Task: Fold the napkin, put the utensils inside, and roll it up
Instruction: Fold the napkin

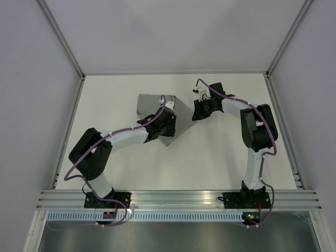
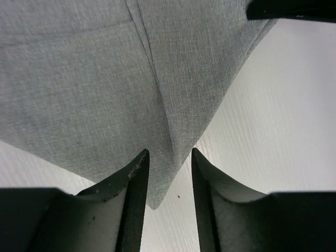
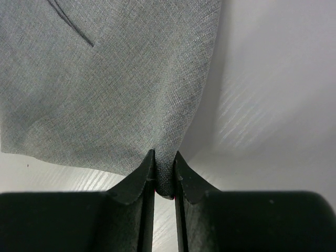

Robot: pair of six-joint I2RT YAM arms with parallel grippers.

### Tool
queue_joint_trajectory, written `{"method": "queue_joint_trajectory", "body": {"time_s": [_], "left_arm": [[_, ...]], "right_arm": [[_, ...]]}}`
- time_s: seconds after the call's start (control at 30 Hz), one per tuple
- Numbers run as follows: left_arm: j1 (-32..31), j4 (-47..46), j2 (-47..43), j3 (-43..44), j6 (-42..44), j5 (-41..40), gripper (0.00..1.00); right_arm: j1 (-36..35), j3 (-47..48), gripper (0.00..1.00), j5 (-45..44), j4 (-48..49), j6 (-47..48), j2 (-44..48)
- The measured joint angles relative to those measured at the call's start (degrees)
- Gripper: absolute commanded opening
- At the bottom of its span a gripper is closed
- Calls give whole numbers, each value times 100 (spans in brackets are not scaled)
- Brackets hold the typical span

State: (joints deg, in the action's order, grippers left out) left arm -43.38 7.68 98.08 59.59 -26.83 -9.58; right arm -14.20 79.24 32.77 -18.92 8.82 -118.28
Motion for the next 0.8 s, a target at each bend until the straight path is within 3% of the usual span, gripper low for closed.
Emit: {"method": "queue_joint_trajectory", "body": {"time_s": [0.17, 0.53, 0.8], "left_arm": [[-2, -31, -459, -111, 321, -136, 59], [-682, -1075, -411, -122, 2002, -302, 64], [-1049, -1537, 133, -160, 3104, -562, 66]], "right_arm": [[0, -9, 6, -72, -61, 2, 50], [-22, 79, 4, -297, -372, -9, 61], [-33, 229, 25, -328, -603, -13, 61]]}}
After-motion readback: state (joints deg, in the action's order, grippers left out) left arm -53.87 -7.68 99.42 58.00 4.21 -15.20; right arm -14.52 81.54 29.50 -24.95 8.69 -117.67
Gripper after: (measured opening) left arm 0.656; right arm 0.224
